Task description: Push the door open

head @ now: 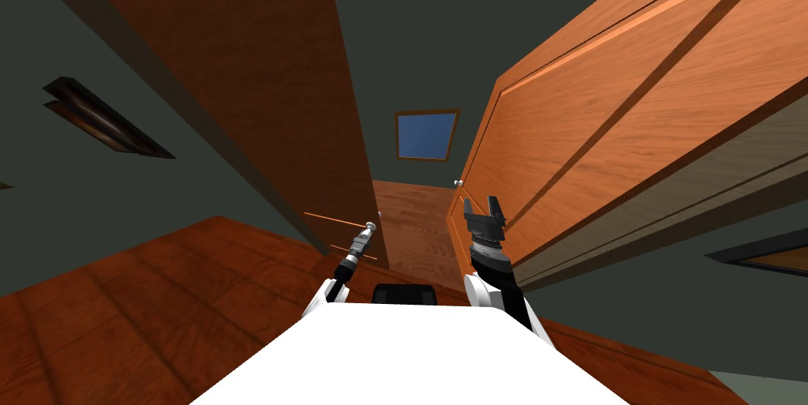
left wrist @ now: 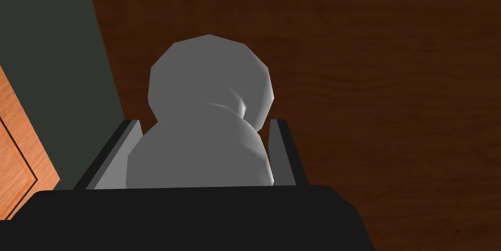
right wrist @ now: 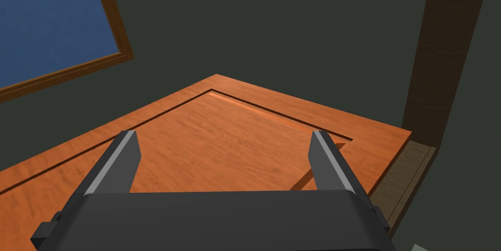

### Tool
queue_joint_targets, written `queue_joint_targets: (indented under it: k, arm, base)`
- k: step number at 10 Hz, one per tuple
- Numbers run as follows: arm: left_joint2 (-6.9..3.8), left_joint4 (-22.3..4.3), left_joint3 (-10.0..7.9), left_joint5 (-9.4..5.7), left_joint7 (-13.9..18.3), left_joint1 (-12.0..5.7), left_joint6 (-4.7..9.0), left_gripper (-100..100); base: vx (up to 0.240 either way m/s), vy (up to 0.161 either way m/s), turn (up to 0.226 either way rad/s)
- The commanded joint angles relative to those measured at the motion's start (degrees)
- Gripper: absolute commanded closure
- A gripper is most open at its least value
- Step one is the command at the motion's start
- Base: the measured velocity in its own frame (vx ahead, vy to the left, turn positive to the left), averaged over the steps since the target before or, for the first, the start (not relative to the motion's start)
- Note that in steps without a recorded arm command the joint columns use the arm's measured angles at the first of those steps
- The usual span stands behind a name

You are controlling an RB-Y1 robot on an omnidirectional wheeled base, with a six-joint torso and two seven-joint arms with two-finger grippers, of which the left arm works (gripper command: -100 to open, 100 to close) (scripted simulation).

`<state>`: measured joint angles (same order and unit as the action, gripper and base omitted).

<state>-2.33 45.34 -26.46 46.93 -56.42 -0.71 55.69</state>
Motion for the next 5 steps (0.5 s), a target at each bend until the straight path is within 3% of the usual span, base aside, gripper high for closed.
queue_joint_targets:
  k: [1, 3, 5]
  arm:
    - [-0.01, -0.1, -0.03, 0.0, 0.0, 0.25, 0.14, 100]
    - [-0.01, -0.1, -0.03, 0.0, 0.0, 0.25, 0.14, 100]
    - [-0.14, -0.1, -0.23, -0.44, 3.0, -0.11, -0.15, 100]
  base:
    - [0.0, 0.0, 0.0]
    - [0.0, 0.0, 0.0]
    - [0.019, -0.007, -0.027]
